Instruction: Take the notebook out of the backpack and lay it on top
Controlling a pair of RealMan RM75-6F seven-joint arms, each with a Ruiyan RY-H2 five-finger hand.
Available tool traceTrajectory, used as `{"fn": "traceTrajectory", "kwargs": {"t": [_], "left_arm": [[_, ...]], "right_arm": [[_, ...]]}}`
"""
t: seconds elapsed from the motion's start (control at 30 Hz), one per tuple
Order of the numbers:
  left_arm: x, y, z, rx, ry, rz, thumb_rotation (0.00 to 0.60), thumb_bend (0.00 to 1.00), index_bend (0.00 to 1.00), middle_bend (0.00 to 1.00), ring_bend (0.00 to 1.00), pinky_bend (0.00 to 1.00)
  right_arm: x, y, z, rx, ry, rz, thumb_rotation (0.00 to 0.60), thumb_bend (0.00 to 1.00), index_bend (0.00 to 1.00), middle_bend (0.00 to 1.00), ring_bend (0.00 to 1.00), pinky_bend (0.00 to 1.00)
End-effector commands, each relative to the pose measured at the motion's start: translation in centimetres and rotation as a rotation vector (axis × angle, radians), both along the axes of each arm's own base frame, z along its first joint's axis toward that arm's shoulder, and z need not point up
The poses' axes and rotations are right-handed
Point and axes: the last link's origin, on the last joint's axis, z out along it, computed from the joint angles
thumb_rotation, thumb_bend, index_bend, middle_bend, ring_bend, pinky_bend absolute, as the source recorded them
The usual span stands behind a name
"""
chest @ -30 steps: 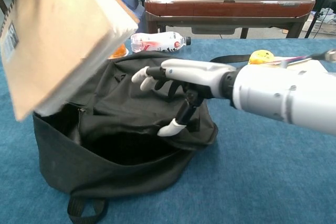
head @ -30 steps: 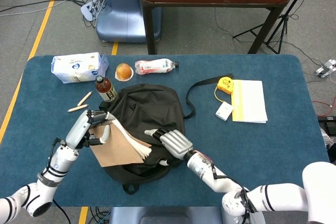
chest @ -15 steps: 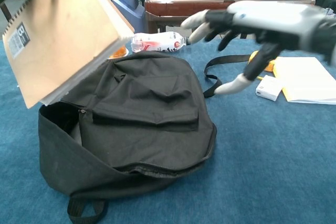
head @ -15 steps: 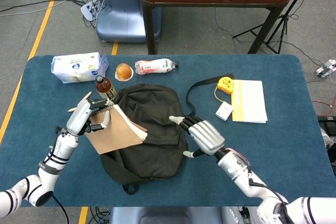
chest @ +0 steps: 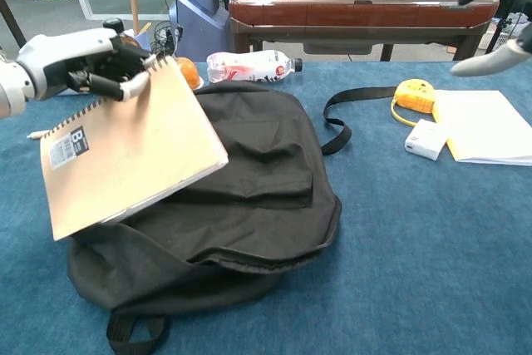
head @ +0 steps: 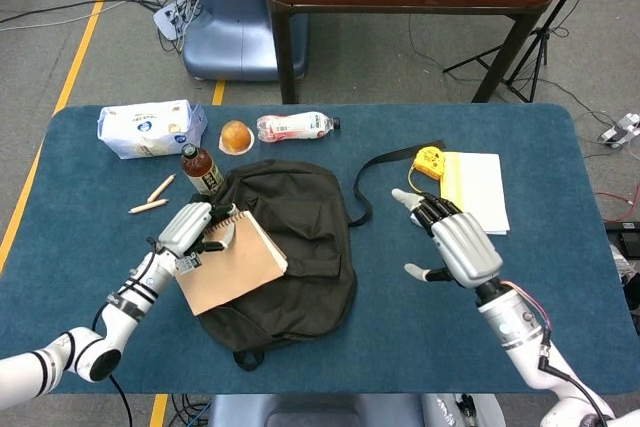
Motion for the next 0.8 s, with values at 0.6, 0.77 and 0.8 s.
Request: {"fn": "traceTrajectory", "kwargs": {"t": [0.6, 0.77, 0.8], "left_arm": [[-8.9, -7.0, 9.8, 0.295, 0.272, 0.137, 0.6, 0.27, 0.22, 0.1, 0.14, 0.23], [-11.9, -11.0, 11.7, 0.387, 0.384, 0.19, 0.6, 0.27, 0.25, 0.11, 0.15, 0.23], [-12.4, -11.7, 11.9, 0.399, 0.401, 0.2, 0.6, 0.27, 0.25, 0.11, 0.15, 0.23]], "right_arm": [[-9.0, 2.8, 3.0, -0.09, 0.127, -0.26, 0.6, 0.3, 0.32, 0.32, 0.22, 0.3], [-11.3, 4.0, 3.1, -0.065, 0.136, -0.315, 0.6, 0.33, 0.41, 0.4, 0.3, 0.38], [-11.6, 4.2, 3.2, -0.065, 0.138, -0.322, 0.6, 0.34, 0.42, 0.41, 0.31, 0.4]]}}
